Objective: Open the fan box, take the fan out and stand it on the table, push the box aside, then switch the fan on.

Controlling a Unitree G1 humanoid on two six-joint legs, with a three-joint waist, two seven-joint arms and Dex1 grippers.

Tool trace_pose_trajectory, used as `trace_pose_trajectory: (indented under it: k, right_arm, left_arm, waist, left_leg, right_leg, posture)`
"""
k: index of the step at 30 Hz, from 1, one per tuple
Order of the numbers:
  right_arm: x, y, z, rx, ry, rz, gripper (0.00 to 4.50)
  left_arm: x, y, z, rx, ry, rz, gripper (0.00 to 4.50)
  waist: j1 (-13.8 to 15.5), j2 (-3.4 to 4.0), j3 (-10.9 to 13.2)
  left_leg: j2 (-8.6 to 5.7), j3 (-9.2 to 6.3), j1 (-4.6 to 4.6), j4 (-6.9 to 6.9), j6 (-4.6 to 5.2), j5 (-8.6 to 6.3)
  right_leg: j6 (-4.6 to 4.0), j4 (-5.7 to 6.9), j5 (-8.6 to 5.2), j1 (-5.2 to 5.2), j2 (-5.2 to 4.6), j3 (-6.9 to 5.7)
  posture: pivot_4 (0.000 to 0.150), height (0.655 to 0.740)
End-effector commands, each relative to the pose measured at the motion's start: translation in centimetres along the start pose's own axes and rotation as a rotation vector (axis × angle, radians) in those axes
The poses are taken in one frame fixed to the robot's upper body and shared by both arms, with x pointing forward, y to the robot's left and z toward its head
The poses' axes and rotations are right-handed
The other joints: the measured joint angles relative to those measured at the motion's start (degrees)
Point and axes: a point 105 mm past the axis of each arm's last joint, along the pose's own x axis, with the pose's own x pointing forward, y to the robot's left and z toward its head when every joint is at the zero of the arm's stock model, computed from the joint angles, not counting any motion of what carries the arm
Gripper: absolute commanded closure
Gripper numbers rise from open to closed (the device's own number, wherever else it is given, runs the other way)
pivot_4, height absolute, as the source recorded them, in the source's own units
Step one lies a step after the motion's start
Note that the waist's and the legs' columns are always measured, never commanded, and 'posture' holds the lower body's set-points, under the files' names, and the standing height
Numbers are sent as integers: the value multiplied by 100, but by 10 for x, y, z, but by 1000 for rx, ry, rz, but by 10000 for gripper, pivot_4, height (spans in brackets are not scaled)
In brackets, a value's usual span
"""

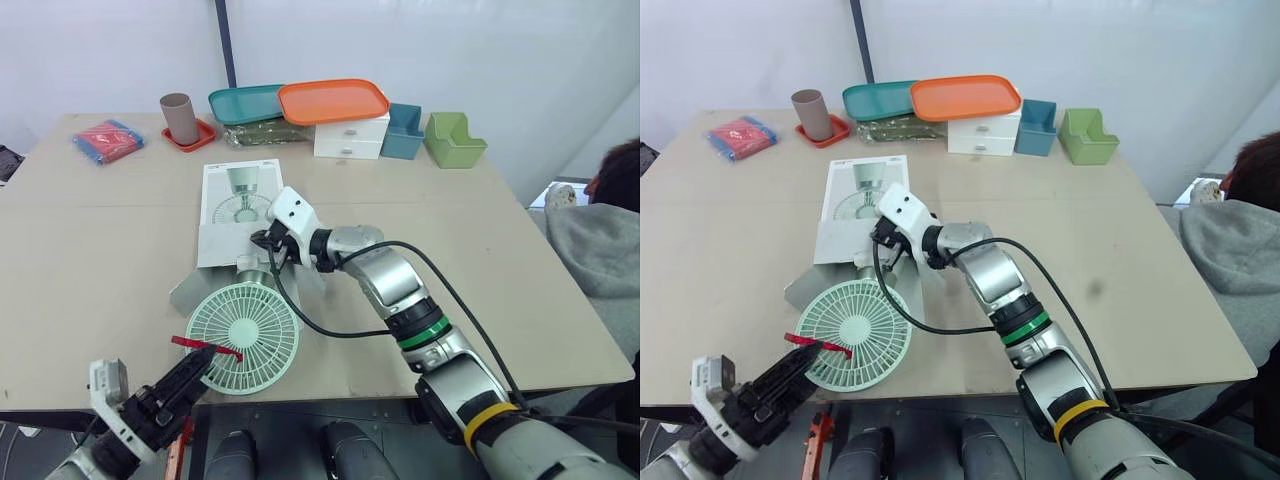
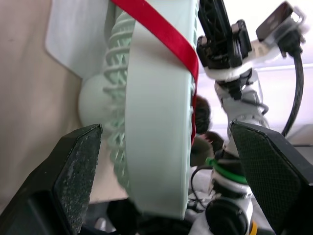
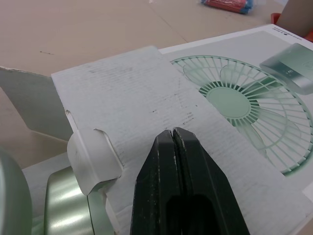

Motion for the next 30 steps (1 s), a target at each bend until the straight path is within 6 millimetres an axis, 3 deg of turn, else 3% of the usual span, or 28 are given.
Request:
trace_pose_trajectory:
  k: [1,6,8,11,14,17,20,24,30]
  right_arm:
    - [-3,-6,19,-23,-59,-2,45000]
    - [-16,-10,34,-11,-122,19,45000]
    - [-27,-11,41,-6,-157,43,45000]
    - [-62,0,58,-39,-282,159,45000]
    - [-89,10,59,-56,-335,239,45000]
    - [-114,19,54,-58,-340,309,45000]
    - [-133,24,47,-57,-321,348,45000]
    - [-151,29,21,-58,-237,391,45000]
    - [-164,44,-6,-73,-151,469,45000]
  left_arm:
    - [-18,-12,5,106,20,-2,678]
    - [-42,-23,11,265,88,-6,678]
    - [-47,-28,15,443,132,0,678]
    - [-46,-45,43,606,33,-54,678]
    - [-42,-46,47,755,30,-32,678]
    - [-41,-43,41,991,108,-22,678]
    - [-38,-42,54,1239,116,-14,678]
    - [-33,-25,76,1723,178,11,678]
    - [-36,-6,84,2035,215,-69,678]
  waist:
    - [-2,2,2]
    - [-22,-7,10]
    - [-23,2,17]
    - [17,17,27]
    - [49,15,26]
    - [36,14,26]
    - [65,20,29]
    - [101,20,29]
    - [102,11,26]
  left_leg:
    - [1,0,0,0,0,0]
    - [-1,3,-3,1,0,0]
    - [0,1,-10,1,0,0]
    - [-7,2,-30,1,0,0]
    - [-2,1,-54,1,0,0]
    - [1,16,-56,0,5,-11]
    - [-1,16,-56,-2,6,-14]
    - [0,15,-44,0,5,-12]
    - [1,45,-34,8,7,-13]
  right_leg:
    - [-1,0,0,-2,0,-1]
    - [-1,-2,0,-6,-4,0]
    - [-1,-2,0,-15,-3,-3]
    - [3,-4,-3,-39,-10,-3]
    - [5,0,-5,-57,-6,-5]
    - [8,-1,-9,-62,-5,1]
    - [10,2,-12,-65,-4,1]
    - [-4,3,-10,-57,0,0]
    - [11,2,-2,-49,-9,19]
  posture:
    - [1500,7400]
    - [1500,7400]
    - [1500,7400]
    - [1500,7400]
    - [1500,7400]
    - [1500,7400]
    - [1500,7400]
    - [1500,7400]
    - [1500,7400]
